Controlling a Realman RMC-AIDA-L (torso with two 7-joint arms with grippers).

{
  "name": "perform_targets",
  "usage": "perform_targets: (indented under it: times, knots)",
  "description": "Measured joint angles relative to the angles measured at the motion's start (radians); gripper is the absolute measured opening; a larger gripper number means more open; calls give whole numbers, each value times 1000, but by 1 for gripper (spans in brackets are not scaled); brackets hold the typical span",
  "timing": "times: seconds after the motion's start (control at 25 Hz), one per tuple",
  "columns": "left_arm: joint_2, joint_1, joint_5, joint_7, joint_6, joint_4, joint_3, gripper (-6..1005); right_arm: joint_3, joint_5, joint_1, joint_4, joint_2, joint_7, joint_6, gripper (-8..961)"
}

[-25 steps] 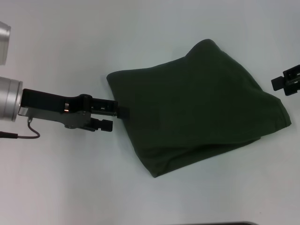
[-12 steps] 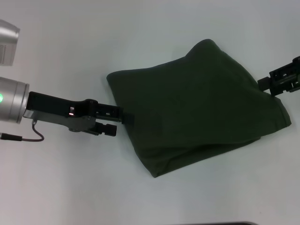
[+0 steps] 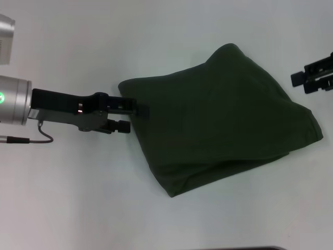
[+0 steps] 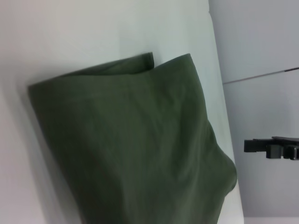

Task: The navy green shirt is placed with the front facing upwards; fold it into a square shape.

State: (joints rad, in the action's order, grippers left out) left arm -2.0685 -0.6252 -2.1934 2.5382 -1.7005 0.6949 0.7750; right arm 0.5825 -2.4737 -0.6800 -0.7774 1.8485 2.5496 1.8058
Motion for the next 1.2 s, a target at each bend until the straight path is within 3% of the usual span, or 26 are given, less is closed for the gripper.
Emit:
perform_targets:
  times: [0.24,0.48,0.84,1.0,1.2]
  knots:
    - [5,6,3,-10,10,0,-92,885,-114,71,-4,1,-13,4,-74,595]
    - [14,5,3,-2,6,0,-114,885,-112,140,-13,2,-22,5,-187,596]
    - [11,-20,3,33,11,0,-118,885,104,136,-22,95,2,-6,-324,605]
    - [10,-28,3,38,12,0,-115,885,117,136,-11,102,22,-26,-375,600]
    - [14,-30,3,36,18,0,-116,885,123,136,-7,109,25,-32,-397,599]
